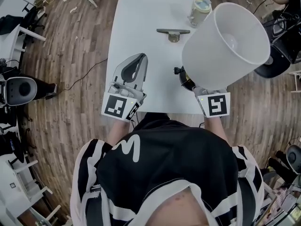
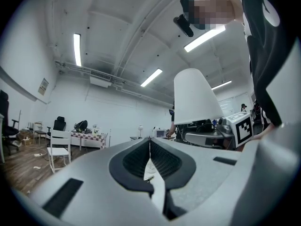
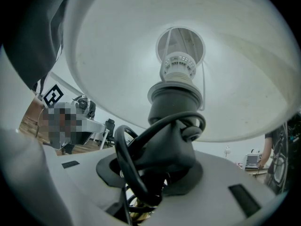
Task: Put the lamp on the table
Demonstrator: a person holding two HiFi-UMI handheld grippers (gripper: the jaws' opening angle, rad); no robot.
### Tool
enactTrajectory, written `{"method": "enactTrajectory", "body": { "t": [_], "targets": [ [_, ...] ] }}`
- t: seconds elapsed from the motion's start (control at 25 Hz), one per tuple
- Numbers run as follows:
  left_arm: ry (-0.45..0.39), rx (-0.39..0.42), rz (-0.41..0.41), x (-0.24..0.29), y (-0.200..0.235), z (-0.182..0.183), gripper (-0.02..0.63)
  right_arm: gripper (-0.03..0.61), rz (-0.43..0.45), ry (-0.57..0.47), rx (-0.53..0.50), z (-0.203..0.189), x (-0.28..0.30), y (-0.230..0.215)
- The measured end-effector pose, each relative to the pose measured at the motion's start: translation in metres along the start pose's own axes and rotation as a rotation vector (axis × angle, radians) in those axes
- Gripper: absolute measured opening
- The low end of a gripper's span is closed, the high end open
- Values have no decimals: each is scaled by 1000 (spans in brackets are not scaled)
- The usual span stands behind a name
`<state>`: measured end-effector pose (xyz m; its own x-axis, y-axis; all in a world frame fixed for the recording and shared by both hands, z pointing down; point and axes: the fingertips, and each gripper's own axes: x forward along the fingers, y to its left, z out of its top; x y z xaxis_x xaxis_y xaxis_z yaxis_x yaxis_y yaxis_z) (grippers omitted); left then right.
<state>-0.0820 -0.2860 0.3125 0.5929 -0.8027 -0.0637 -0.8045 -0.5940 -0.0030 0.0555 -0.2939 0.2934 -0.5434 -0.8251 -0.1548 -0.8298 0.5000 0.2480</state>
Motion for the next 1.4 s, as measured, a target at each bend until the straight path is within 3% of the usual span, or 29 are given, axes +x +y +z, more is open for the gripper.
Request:
{"method": "enactTrajectory", "body": {
  "t": [0.36, 0.6, 1.16, 1.4],
  "targets": [
    [-2, -26, -50, 51, 56, -2, 8, 160, -35, 13, 2, -13, 73, -18],
    [24, -38, -90, 73, 60, -11, 8, 160, -31, 8, -4, -17, 93, -27],
    [58, -46, 6, 67, 42, -28, 8, 160, 75, 29, 34, -51, 82, -22],
    [116, -52, 57, 46, 49, -46, 8, 160, 109, 23, 54, -70, 95, -8]
  ]
}}
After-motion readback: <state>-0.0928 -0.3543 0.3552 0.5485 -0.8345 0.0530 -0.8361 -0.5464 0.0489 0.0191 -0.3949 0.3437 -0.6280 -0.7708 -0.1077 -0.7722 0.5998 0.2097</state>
